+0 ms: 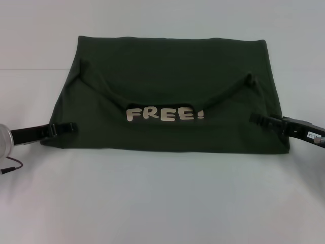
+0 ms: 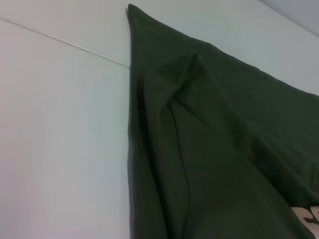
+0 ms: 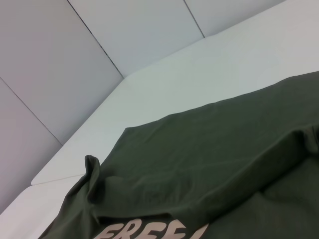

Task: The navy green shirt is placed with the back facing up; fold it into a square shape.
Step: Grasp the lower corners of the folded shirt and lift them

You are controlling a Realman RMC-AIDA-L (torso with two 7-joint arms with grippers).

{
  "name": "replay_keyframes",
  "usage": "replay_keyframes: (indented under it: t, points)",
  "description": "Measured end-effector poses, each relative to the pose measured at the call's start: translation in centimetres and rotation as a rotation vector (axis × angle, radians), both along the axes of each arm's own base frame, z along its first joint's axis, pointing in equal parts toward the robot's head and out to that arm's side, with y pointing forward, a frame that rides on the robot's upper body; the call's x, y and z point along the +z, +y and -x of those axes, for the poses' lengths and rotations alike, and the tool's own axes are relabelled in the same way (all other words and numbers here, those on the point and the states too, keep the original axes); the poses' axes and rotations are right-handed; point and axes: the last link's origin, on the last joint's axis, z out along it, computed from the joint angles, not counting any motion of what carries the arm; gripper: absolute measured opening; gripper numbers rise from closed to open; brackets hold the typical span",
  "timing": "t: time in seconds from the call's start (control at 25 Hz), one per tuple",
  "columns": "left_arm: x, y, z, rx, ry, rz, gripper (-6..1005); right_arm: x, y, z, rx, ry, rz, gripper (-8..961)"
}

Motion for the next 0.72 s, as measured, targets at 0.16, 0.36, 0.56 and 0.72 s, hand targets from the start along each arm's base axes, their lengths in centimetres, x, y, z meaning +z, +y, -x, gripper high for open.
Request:
replay_keyframes:
  t: [0.16, 0.36, 0.56, 0.72]
  points:
    - [-0.11, -0.07, 0.01, -0.001, 0.003, 0.007, 663, -0.01, 0.07, 0.09, 0.002, 0.000, 0.000, 901]
    - [-0.06, -0.18, 0.18, 0.004, 0.008, -0.001, 641, -0.07, 0.11, 0.18, 0.004, 0.001, 0.001, 900]
    - [0.26, -0.16, 0.31, -0.003, 0.020, -0.012, 539, -0.07, 0.13, 0.20, 0.004, 0.001, 0.001, 900]
    - [0.36, -0.12, 0.31, -0.007, 0.027, -0.011, 416, -0.07, 0.13, 0.20, 0.004, 0.001, 0.001, 899]
